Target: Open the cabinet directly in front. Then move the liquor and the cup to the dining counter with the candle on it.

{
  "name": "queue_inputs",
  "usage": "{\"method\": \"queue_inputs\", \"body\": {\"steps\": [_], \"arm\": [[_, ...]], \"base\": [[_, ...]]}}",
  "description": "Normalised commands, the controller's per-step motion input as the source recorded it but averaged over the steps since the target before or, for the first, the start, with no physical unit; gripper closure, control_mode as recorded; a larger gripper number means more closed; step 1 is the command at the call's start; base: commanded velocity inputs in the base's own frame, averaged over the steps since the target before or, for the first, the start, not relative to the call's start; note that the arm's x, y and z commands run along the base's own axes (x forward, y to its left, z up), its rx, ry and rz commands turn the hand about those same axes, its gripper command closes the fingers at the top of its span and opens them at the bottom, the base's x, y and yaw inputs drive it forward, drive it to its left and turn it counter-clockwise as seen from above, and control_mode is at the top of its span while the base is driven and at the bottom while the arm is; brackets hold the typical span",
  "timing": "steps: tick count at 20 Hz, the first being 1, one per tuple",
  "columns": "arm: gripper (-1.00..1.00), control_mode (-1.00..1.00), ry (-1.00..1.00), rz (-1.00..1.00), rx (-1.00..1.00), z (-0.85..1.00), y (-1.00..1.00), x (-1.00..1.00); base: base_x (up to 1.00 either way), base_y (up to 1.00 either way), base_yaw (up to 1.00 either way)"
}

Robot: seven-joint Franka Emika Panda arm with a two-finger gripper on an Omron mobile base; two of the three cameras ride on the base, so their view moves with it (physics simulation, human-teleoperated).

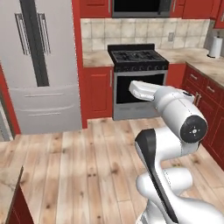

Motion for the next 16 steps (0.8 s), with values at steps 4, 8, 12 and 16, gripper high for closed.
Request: {"method": "queue_inputs", "body": {"steps": [4, 8, 12, 16], "arm": [[-1.0, 1.0, 0.0, 0.0, 0.0, 0.0, 0.0, 0.0], [-1.0, 1.0, 0.0, 0.0, 0.0, 0.0, 0.0, 0.0], [-1.0, 1.0, 0.0, 0.0, 0.0, 0.0, 0.0, 0.0], [-1.0, 1.0, 0.0, 0.0, 0.0, 0.0, 0.0, 0.0]], "base": [[1.0, -0.31, 0.0], [1.0, -0.32, 0.0], [1.0, -0.33, -0.01], [1.0, -0.32, -0.08]]}}
